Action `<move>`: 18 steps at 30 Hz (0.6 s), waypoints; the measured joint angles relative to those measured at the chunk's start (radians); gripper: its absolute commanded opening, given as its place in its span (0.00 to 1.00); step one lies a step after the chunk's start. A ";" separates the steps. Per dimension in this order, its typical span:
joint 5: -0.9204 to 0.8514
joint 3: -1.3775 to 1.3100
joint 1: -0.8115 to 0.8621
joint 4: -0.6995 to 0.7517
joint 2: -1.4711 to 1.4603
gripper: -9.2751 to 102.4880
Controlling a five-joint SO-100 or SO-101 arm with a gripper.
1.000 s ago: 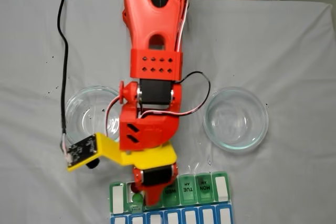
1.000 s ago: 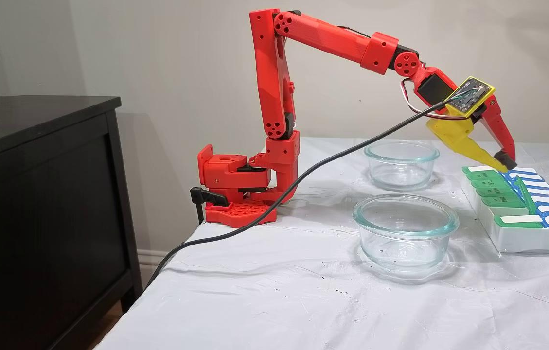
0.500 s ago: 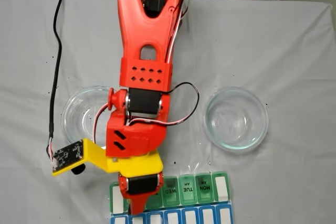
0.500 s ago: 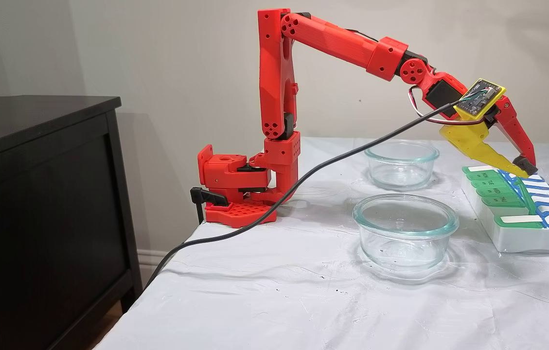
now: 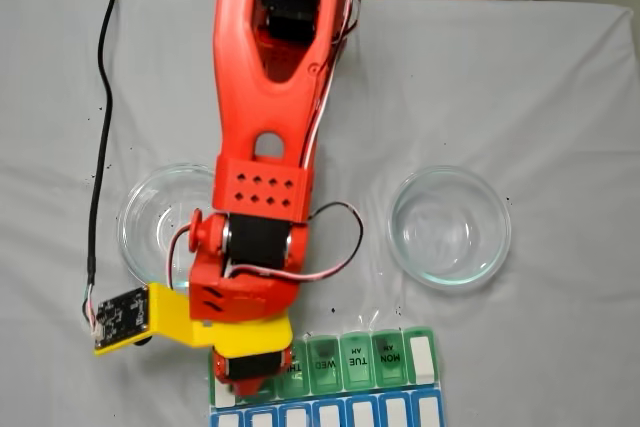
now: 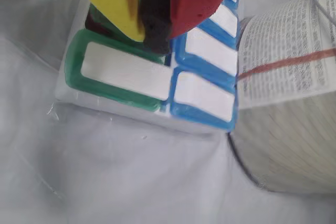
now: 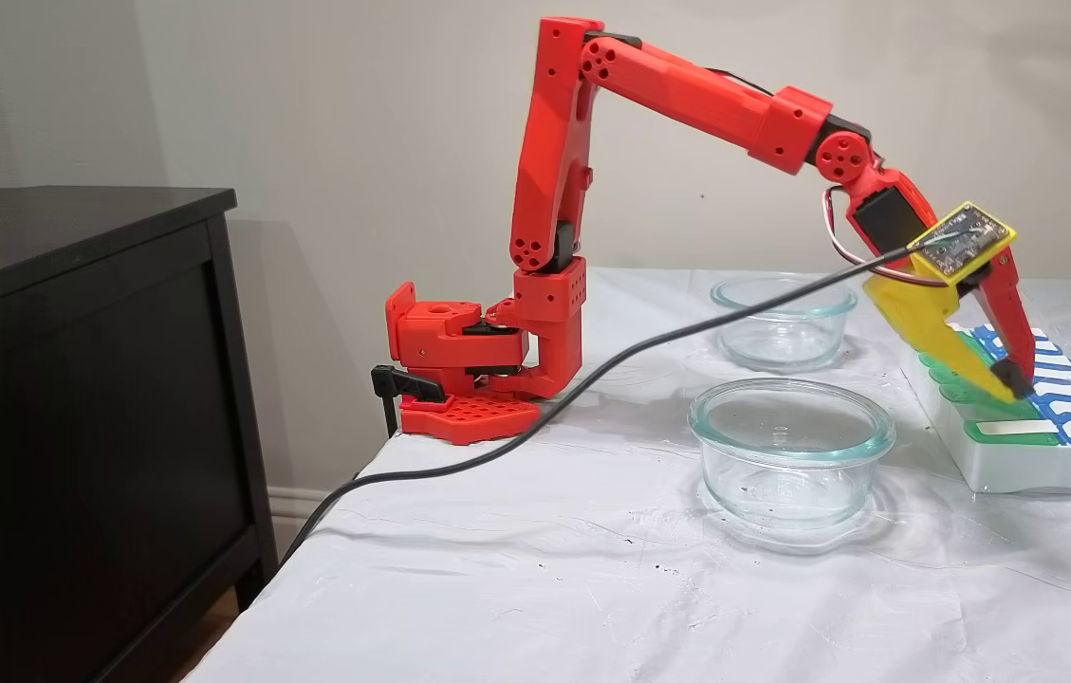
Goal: Sort medicines into box.
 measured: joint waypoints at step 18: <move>-0.298 0.155 -0.069 -0.048 0.029 0.08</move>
